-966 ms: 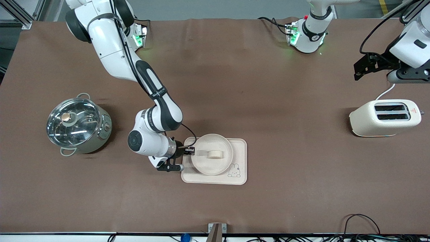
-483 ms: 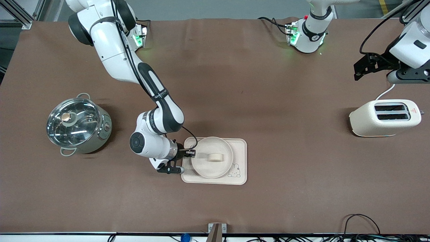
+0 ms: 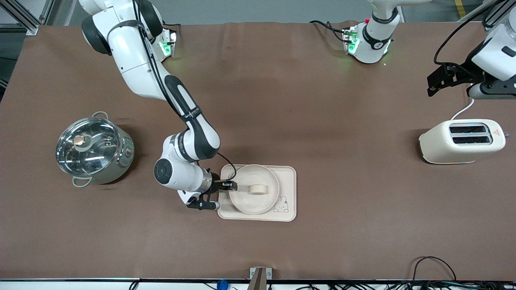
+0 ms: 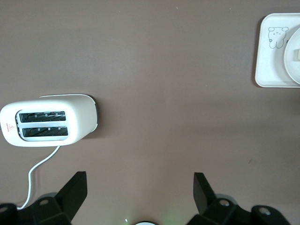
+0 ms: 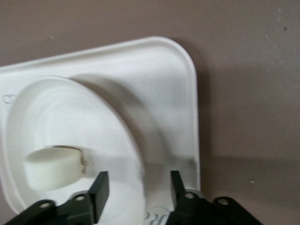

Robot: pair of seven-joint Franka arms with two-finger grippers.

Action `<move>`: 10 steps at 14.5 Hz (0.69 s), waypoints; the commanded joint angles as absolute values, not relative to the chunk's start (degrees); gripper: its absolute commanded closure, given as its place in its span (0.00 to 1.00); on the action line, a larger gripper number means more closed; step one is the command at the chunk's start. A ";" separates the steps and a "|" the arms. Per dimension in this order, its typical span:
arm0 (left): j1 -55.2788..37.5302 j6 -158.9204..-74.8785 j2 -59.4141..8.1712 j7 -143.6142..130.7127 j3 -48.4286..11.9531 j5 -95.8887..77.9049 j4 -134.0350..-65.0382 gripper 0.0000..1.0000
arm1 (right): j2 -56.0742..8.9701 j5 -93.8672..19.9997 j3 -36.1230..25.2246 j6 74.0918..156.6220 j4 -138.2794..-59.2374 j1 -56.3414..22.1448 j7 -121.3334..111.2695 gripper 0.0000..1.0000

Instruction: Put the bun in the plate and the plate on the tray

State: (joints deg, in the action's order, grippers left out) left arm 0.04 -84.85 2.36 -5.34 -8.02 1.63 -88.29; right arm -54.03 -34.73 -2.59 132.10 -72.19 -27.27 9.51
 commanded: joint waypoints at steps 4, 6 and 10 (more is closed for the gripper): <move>-0.44 -84.38 1.67 -5.01 -7.82 0.97 -87.01 0.00 | -41.77 -34.98 -2.63 121.94 -75.41 -23.48 9.67 0.00; -0.35 -84.38 1.76 -4.75 -8.00 0.70 -87.01 0.00 | -36.68 -32.01 -5.61 113.94 -75.41 -22.24 9.49 0.00; -0.44 -84.38 1.93 -4.22 -8.09 0.35 -87.01 0.00 | -27.97 -22.95 -12.64 103.55 -75.32 -19.00 5.56 0.00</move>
State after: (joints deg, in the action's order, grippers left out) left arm -0.34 -84.86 2.10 -5.34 -8.15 1.61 -88.07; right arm -33.13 -25.56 -11.08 105.63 -71.82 -21.34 8.84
